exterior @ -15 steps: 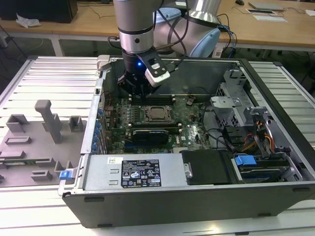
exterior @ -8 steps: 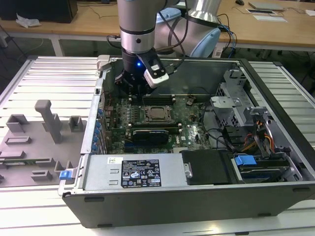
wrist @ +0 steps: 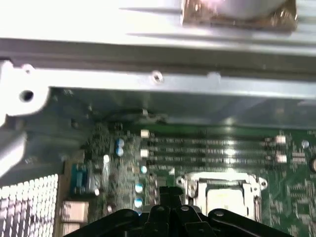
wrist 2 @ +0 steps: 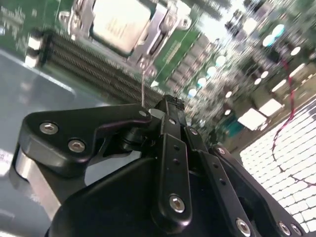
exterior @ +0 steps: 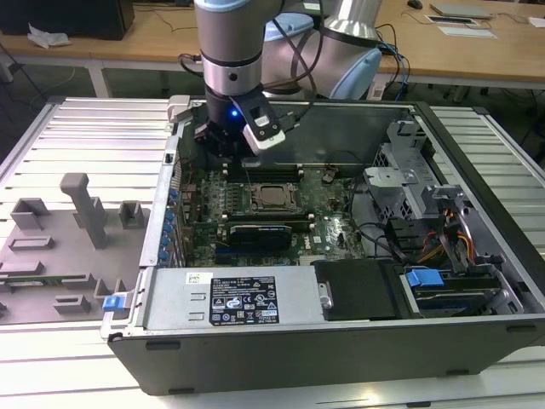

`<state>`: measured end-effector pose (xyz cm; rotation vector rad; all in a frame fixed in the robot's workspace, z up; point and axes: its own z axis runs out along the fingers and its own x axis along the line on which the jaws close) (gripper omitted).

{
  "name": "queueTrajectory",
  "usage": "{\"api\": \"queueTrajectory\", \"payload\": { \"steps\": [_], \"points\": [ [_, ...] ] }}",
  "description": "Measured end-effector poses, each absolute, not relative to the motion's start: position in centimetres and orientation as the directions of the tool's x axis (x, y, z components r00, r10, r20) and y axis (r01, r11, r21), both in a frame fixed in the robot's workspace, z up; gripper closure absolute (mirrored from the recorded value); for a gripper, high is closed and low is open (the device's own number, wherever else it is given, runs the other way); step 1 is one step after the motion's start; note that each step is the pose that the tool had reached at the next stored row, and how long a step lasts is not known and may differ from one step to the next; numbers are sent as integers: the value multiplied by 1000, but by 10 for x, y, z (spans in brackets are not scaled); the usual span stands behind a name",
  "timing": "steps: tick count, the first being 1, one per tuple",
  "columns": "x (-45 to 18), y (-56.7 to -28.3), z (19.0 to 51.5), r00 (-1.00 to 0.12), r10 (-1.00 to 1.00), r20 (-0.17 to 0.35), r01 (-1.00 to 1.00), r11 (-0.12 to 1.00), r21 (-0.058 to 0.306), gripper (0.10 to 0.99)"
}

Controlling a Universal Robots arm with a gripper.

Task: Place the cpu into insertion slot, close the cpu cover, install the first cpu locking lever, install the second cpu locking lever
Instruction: 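Install the first cpu locking lever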

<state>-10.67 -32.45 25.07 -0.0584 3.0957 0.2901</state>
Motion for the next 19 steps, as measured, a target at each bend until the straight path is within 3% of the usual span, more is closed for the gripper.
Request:
{"api": "queueTrajectory", "payload": {
  "steps": [3,19],
  "points": [
    [-109,-325,251,-999,-32,-38,-40,969,243,980],
    [-51,-325,250,-999,-32,-38,-40,969,246,980]
  ]
}}
